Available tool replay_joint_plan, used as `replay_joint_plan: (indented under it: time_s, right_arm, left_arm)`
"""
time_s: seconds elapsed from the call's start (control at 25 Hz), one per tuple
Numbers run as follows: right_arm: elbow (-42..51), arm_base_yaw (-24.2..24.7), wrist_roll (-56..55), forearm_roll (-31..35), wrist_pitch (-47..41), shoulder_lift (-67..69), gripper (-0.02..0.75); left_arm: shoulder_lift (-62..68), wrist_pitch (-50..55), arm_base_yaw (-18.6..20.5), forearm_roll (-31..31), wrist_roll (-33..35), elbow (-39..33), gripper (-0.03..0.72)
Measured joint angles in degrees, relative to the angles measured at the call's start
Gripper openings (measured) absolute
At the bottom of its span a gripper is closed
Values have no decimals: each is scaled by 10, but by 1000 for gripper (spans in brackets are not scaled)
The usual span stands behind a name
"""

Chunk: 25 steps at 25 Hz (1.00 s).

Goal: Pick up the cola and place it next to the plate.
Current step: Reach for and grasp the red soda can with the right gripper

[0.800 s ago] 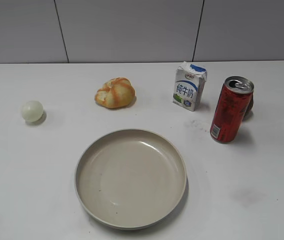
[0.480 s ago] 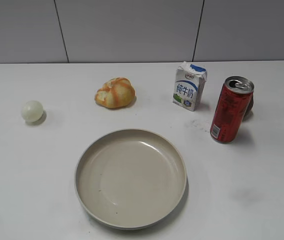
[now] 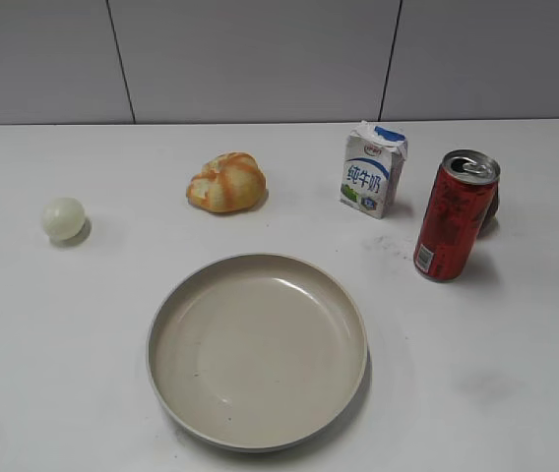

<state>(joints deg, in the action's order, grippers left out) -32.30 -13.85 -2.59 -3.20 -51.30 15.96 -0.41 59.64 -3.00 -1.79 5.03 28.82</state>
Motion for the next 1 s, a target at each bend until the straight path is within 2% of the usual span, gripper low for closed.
replay_joint_plan:
  time_s: [0.2, 0.68, 1.0]
  right_arm:
    - [-85, 0, -31, 2, 4, 152, 574]
    - [-302, 0, -34, 67, -33, 477, 589]
    - [-440, 0, -35, 83, -99, 660, 605]
  left_arm:
    - [0, 0, 0, 0, 0, 0, 236]
    - [0, 0, 0, 0, 0, 0, 236]
    - [0, 0, 0, 0, 0, 0, 236]
